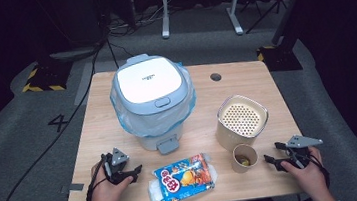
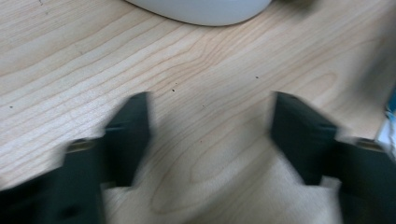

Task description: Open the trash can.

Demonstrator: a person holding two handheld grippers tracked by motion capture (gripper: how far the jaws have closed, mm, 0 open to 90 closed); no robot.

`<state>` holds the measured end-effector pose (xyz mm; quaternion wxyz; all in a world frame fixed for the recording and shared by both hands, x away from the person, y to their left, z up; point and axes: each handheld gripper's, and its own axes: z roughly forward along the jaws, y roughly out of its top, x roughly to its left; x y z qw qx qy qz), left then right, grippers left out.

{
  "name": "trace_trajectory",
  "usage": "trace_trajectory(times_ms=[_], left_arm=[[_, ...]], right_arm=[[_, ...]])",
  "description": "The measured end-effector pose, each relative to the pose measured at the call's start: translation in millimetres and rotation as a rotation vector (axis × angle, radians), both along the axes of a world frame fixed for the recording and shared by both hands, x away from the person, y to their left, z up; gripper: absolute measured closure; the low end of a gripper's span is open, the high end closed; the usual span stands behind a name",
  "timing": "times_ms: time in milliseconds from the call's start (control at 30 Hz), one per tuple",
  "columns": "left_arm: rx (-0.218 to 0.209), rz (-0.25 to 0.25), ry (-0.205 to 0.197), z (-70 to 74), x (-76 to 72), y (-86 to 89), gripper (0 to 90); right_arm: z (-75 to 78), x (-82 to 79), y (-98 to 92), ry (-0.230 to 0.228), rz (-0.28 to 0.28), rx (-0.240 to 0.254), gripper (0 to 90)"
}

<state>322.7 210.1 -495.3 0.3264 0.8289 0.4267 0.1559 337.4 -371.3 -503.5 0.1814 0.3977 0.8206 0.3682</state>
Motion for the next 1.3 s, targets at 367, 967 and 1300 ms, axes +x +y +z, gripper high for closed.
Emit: trace_trajectory(times_ms=[367,967,1300], left_arm=[[-0.094,-0.055,0.010,43.5,-4.0,4.0,47.2],[-0.142,-0.225,-0.108,115.7,-8.1,1.8,60.4],[-0.205,-0.322,-0.147,147.2,-3.4,-5.8,62.7]], right_arm=[[0.0,1.0,-0.7,0.000,0.011,0.001,27.0],[-0.1,1.5,-1.0,0.000,0.018,0.003,27.2],[-0.1,1.4,-1.0,-0.001,0.018,0.001,27.2]])
